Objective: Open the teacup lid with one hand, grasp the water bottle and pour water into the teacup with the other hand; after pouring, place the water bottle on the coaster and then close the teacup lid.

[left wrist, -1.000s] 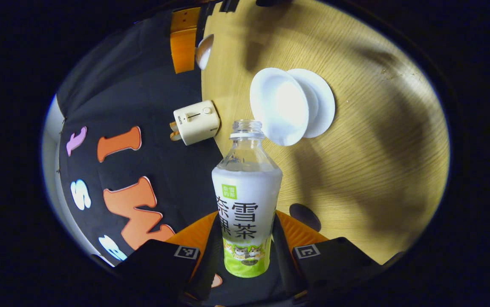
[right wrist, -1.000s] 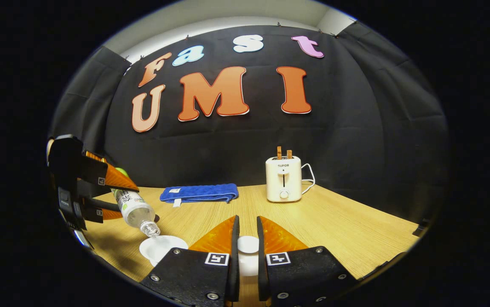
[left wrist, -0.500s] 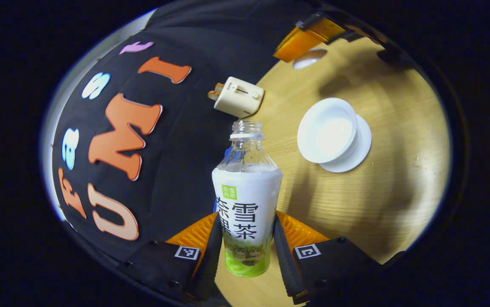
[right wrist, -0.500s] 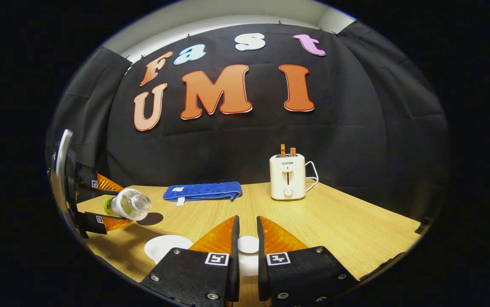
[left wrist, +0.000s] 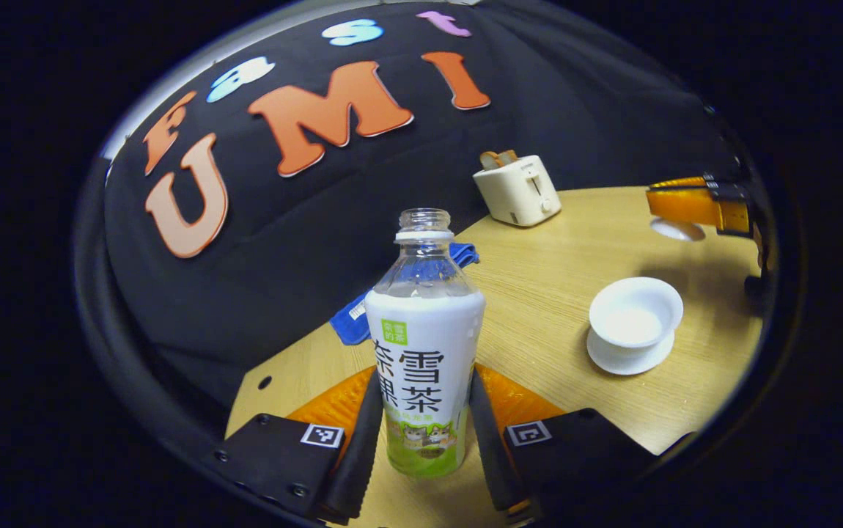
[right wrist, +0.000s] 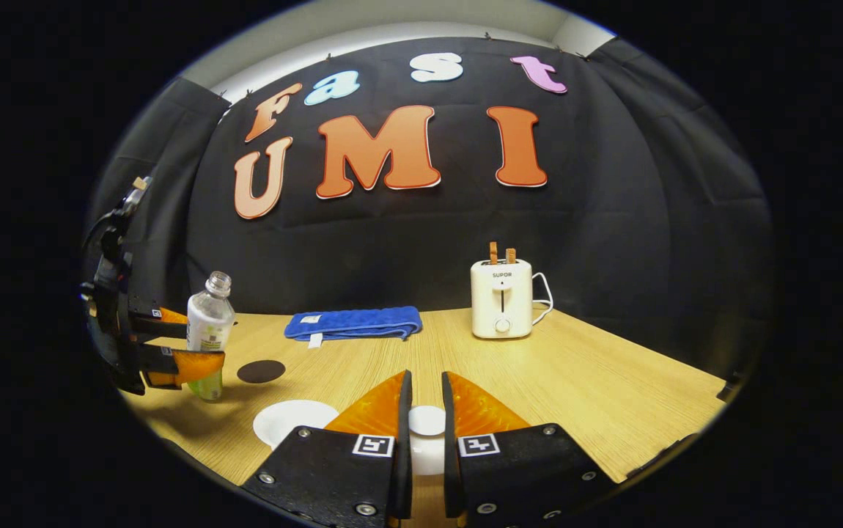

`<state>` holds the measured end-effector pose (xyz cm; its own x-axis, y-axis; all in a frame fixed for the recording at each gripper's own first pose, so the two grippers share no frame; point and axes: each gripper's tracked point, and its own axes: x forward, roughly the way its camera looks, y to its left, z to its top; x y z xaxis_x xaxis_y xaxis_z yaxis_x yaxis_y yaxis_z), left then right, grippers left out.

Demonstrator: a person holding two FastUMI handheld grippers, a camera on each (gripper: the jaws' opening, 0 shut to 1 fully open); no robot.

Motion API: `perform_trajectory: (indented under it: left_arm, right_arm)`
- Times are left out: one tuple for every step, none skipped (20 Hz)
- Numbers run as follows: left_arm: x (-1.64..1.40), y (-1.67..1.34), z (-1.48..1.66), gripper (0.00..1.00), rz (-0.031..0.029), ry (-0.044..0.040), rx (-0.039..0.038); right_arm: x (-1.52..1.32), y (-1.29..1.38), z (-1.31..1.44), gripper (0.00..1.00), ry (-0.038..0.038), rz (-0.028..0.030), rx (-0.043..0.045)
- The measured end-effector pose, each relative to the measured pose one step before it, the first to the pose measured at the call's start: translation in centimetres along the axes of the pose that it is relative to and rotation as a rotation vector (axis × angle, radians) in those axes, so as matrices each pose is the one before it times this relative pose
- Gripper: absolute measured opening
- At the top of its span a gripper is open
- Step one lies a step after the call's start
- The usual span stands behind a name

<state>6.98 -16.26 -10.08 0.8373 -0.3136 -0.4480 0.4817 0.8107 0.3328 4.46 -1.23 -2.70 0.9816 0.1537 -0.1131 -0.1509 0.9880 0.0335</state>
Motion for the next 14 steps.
perform_trajectory:
  left_arm:
    - [0.081,0.516,0.338,0.66,0.01835,-0.01489,-0.02874]
    - [0.214,0.369,0.035,0.63,0.01663,-0.00357,-0.02256]
    - [0.493,0.545,-0.071,0.66,0.01578,-0.00686,-0.02802]
    - [0.531,0.676,0.109,0.66,0.0122,-0.00608,-0.03253]
    - [0.457,0.593,0.293,0.63,0.0121,-0.00869,-0.03496]
    - [0.726,0.231,0.104,0.64,-0.00476,-0.00581,-0.03232]
    - [0.711,0.104,-0.099,0.64,0.00311,0.00365,-0.03529]
    - [0.574,-0.127,0.015,0.64,-0.00336,0.00398,-0.03972]
    - [0.52,-0.151,0.199,0.64,-0.00187,-0.00309,-0.03316]
    - [0.105,0.407,0.407,0.64,0.00561,-0.01404,-0.02112]
    - [0.428,0.092,0.339,0.64,0.00206,-0.01159,-0.00717]
    - [0.851,0.256,0.175,0.65,0.00056,-0.01166,-0.00311]
    - [0.527,0.139,0.184,0.65,0.00407,-0.01221,-0.00724]
    - [0.652,-0.115,0.052,0.65,-0.00535,-0.01054,-0.01028]
  right_arm:
    - [0.163,0.064,-0.136,0.17,0.00515,0.00045,-0.00291]
    - [0.017,-0.116,-0.117,0.17,0.00421,-0.00048,0.00224]
    - [0.123,-0.081,-0.183,0.18,0.00376,-0.0023,0.00539]
    - [0.092,-0.014,-0.104,0.17,0.00265,-0.00122,0.00248]
    - [0.027,-0.019,-0.128,0.17,0.00262,-0.00169,0.00074]
    - [-0.015,-0.057,-0.139,0.17,0.00249,-0.00029,-0.00182]
    - [0.037,0.087,-0.092,0.17,0.00262,0.00076,-0.00158]
    - [0.023,0.021,-0.164,0.17,0.00469,0.00052,-0.00168]
    - [0.026,-0.071,-0.094,0.18,0.00257,-0.00022,-0.00018]
    - [0.081,-0.039,-0.033,0.17,0.00216,-0.00024,0.00045]
    - [0.012,-0.092,-0.103,0.17,0.00197,-0.00122,0.00136]
    - [0.089,-0.054,0.005,0.17,0.00146,-0.00168,0.00118]
    - [0.067,-0.156,-0.12,0.17,0.00149,-0.00335,0.00152]
    - [0.053,-0.033,-0.05,0.17,0.00213,-0.00136,0.0011]
